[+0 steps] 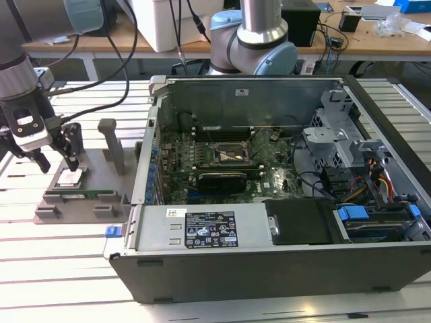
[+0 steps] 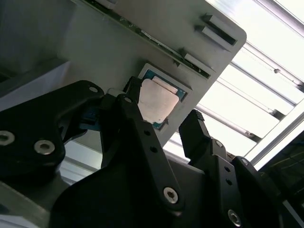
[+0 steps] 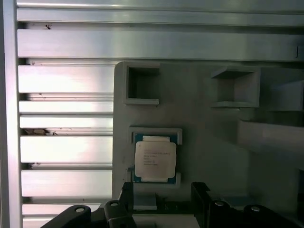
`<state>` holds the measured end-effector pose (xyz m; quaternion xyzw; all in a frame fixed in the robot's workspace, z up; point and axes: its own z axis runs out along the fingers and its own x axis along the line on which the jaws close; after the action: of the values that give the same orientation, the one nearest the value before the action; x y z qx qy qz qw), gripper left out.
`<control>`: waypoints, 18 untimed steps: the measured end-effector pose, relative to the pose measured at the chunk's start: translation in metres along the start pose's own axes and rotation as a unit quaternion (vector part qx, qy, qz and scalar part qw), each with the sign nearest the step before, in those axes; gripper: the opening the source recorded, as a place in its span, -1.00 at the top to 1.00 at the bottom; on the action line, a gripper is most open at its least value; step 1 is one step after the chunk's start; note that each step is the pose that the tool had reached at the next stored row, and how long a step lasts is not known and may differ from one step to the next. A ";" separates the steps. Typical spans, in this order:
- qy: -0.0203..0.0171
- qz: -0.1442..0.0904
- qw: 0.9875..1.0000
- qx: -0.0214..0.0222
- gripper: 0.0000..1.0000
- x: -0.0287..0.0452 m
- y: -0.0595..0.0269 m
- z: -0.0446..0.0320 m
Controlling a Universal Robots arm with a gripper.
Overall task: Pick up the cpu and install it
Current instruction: 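Pick up the cpu and move it towards the insertion slot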
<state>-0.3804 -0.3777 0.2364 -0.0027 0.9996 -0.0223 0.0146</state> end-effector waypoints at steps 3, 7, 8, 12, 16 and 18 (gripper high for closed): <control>0.000 0.000 1.000 0.000 -0.20 -0.0001 0.0001 0.0024; 0.000 0.000 1.000 0.000 -0.20 -0.0006 0.0005 0.0084; 0.000 0.000 1.000 0.001 -0.20 -0.0008 0.0006 0.0097; 0.000 -0.001 1.000 0.003 -0.20 -0.0033 0.0039 0.0160; -0.001 -0.020 1.000 -0.007 -0.20 0.0020 0.0130 0.0284; -0.001 -0.021 1.000 -0.015 -0.20 0.0045 0.0137 0.0393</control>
<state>-0.3838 -0.3658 0.1963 -0.0236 0.9996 -0.0081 0.0155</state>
